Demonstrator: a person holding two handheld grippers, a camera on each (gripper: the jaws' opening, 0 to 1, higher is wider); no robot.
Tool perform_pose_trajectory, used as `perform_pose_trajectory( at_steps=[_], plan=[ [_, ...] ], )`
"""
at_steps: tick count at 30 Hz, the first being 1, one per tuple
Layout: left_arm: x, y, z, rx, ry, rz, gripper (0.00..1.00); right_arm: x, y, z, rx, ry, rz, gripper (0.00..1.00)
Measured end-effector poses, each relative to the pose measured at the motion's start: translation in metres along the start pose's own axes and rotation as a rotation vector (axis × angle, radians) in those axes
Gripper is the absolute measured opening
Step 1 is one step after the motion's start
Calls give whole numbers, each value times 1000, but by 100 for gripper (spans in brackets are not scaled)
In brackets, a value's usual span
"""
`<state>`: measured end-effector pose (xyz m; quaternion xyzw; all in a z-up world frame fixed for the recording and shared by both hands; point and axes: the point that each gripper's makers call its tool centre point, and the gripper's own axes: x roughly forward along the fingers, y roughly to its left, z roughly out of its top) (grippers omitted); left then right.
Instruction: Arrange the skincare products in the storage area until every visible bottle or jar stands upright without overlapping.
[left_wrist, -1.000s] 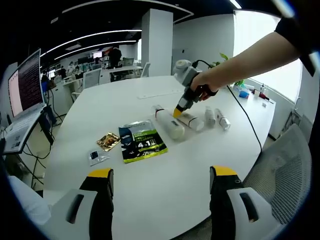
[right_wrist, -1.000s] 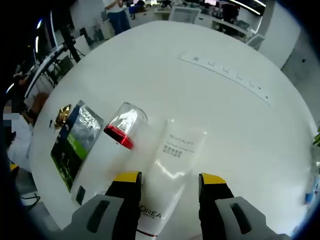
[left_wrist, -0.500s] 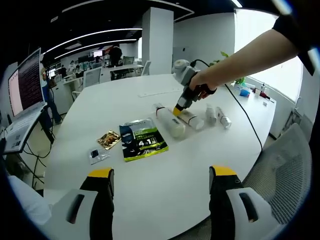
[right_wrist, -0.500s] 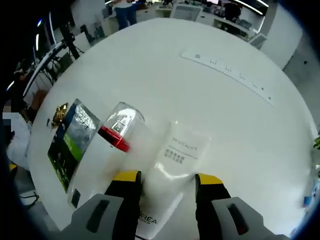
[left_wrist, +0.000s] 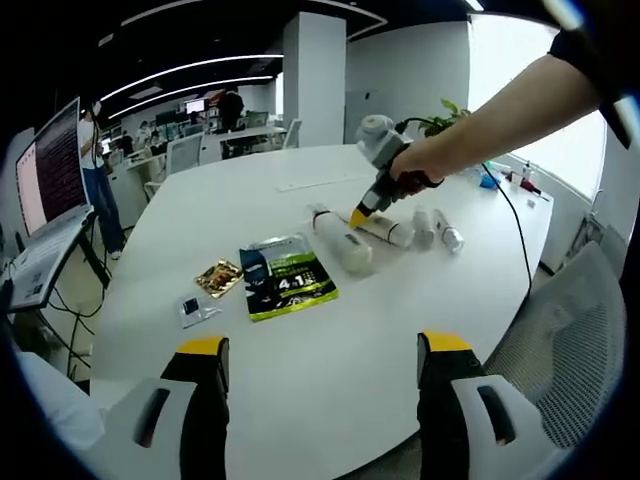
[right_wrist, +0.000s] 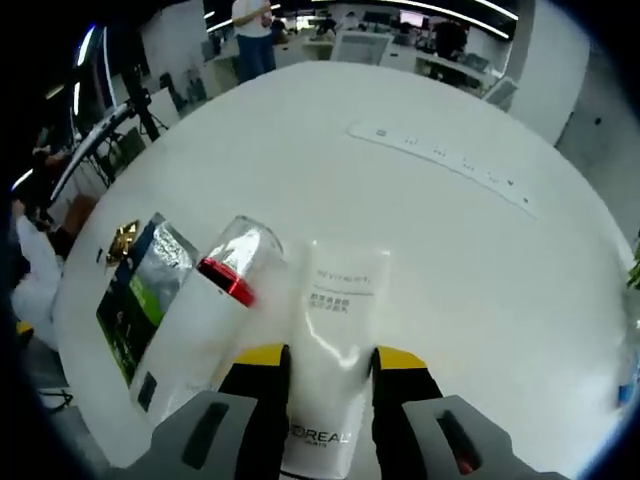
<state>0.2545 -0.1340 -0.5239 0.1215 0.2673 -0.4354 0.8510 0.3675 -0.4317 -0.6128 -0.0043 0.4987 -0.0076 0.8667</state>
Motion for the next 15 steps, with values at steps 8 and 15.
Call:
perform_pose_trajectory(
  at_steps=[8, 15],
  plan=[
    [0, -1, 0, 15, 5, -4, 70, -17, -8, 7, 24, -51, 22, 21],
    [0, -1, 0, 17, -1, -3, 69, -44, -3, 16, 46, -131, 33, 21]
  ],
)
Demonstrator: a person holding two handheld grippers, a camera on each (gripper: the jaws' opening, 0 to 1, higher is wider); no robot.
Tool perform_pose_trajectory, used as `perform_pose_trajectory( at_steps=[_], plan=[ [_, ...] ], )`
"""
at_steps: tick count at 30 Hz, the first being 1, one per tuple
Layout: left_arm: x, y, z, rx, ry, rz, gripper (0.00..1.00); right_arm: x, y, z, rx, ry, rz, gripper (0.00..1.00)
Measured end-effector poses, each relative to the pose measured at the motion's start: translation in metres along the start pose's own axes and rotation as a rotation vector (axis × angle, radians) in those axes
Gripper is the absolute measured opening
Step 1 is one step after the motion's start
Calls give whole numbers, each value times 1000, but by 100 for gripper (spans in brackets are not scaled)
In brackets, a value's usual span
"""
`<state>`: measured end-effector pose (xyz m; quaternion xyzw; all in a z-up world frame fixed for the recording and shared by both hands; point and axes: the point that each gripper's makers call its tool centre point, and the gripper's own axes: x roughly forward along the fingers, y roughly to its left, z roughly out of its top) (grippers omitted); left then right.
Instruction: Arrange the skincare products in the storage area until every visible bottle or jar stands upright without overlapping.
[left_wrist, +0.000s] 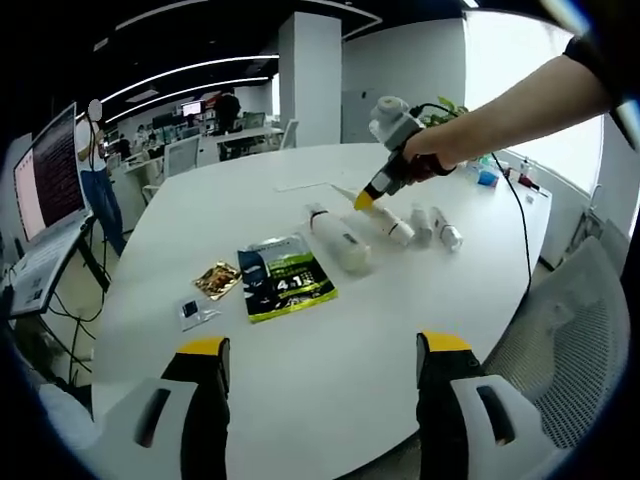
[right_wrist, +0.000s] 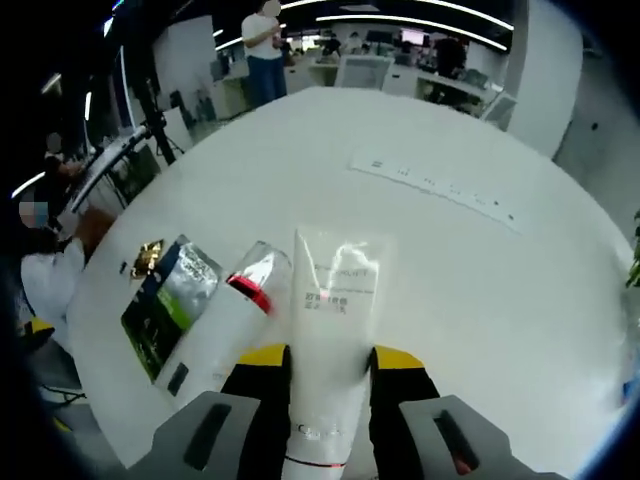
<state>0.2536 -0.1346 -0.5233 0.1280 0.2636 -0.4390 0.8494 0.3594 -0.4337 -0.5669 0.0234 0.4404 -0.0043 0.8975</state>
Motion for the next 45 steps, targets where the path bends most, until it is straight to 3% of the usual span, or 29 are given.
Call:
perform_pose_trajectory(
  at_steps=[5, 14, 25, 31, 35, 39, 45],
  plan=[
    [1, 0, -1, 11, 1, 0, 69, -22, 8, 15, -51, -65, -9, 21],
    [2, -4, 0, 36, 7, -9, 69, -66, 17, 62, -103, -236, -9, 21],
    [2, -5, 0, 71, 10, -10, 69, -120, 32, 86, -164, -360, -17, 21],
    [4, -9, -1, 101, 15, -21, 69, -159, 54, 93, -192, -422, -10, 21],
    [4, -11, 1, 105, 11, -23, 69, -169, 59, 107, -207, -451, -5, 21],
    [2, -10, 2, 101, 0, -23, 69, -191, 74, 110, -242, -474, -9, 21],
    [1, -12, 4, 109, -9, -31, 69, -215, 83, 136, -270, -533, -1, 21]
  ],
)
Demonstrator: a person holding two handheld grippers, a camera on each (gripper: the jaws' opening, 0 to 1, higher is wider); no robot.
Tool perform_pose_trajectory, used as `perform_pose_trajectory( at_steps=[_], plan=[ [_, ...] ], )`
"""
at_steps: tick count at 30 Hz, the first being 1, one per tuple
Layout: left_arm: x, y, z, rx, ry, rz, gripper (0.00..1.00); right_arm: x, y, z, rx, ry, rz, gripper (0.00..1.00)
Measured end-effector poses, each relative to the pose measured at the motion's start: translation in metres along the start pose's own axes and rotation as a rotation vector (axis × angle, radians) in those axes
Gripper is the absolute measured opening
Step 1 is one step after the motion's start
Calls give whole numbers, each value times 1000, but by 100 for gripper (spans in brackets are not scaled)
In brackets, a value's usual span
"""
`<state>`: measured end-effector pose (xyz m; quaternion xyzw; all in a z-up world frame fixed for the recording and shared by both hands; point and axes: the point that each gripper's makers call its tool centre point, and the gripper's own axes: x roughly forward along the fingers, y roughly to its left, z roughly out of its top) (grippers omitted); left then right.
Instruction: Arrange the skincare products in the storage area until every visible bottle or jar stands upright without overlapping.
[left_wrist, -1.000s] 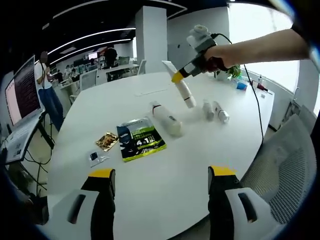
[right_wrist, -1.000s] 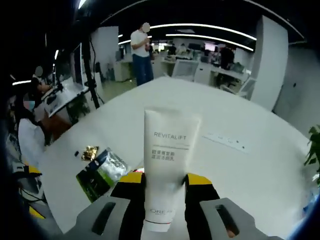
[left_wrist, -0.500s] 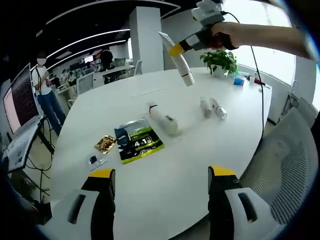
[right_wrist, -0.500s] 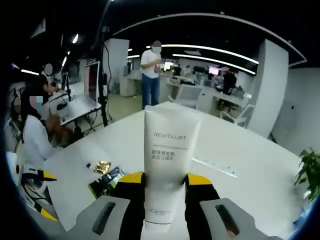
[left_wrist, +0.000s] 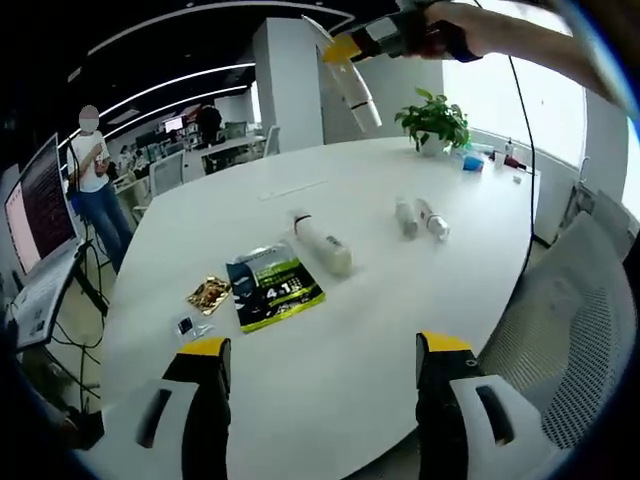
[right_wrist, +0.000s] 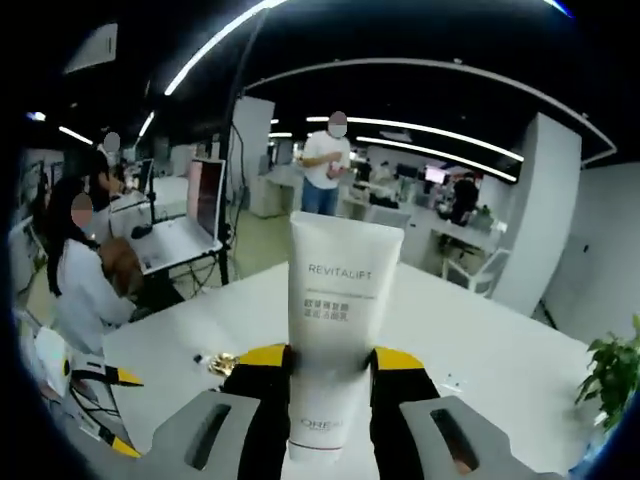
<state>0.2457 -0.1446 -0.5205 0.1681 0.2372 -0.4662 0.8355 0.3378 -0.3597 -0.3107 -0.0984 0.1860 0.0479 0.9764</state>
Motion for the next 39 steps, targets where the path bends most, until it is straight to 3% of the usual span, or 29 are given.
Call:
perform_pose_trajectory(
  at_steps=[4, 13, 22, 31, 39],
  plan=[
    [0, -1, 0, 8, -1, -8, 69, -12, 7, 24, -13, -44, 8, 21],
    [0, -12, 5, 38, -10, -44, 70, -57, 32, 24, -25, -95, 0, 21],
    [-4, -18, 21, 17, -41, -82, 70, -66, 46, 0, -18, -106, 5, 21],
    [-10, -17, 53, -86, -122, -108, 70, -77, 52, -30, -8, -122, -6, 21],
    [-21, -22, 93, -181, -220, -153, 67, -81, 59, -60, 32, -113, -21, 22]
  ],
)
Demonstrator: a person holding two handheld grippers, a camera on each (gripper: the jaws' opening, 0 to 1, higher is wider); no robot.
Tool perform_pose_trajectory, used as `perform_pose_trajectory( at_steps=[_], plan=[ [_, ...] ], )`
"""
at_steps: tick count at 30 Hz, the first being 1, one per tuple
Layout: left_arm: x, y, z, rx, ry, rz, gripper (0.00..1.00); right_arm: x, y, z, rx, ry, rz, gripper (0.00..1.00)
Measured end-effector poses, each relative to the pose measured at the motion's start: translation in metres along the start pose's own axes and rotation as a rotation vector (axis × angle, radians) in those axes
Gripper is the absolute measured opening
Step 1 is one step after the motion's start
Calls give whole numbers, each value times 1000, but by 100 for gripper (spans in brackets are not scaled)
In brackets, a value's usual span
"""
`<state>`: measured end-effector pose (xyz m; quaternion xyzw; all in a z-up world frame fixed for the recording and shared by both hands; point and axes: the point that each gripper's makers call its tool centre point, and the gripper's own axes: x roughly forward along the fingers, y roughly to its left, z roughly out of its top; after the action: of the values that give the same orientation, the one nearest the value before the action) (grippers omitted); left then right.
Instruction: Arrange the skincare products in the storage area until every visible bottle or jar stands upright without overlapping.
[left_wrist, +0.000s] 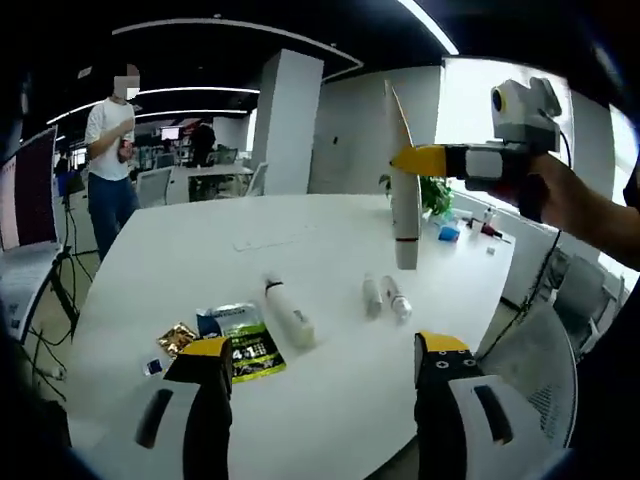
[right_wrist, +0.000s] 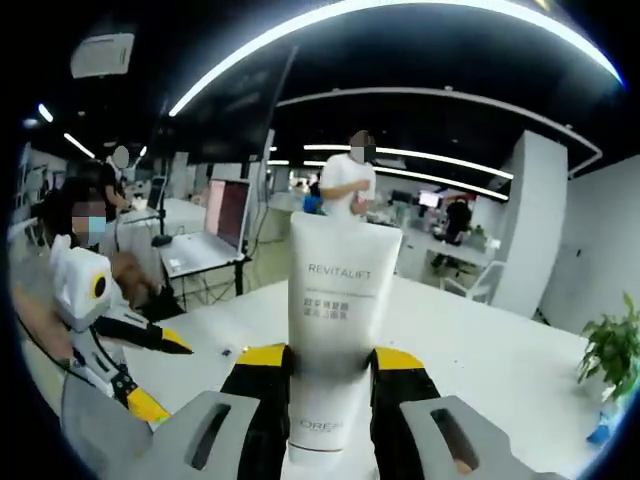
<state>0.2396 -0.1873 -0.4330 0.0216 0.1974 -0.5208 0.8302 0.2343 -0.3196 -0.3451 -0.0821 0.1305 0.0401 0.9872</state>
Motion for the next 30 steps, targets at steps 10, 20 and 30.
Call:
perform_pose_trajectory(
  at_steps=[10, 20, 30],
  plan=[
    [3, -30, 64, -142, -154, -126, 61, -5, 27, -30, 7, 43, 34, 22],
    [12, -46, 78, -164, -171, -192, 53, -9, 46, -39, -16, 61, 75, 22],
    [20, -63, 91, -152, -182, -236, 50, -8, 74, -38, -42, 53, 139, 22]
  ],
)
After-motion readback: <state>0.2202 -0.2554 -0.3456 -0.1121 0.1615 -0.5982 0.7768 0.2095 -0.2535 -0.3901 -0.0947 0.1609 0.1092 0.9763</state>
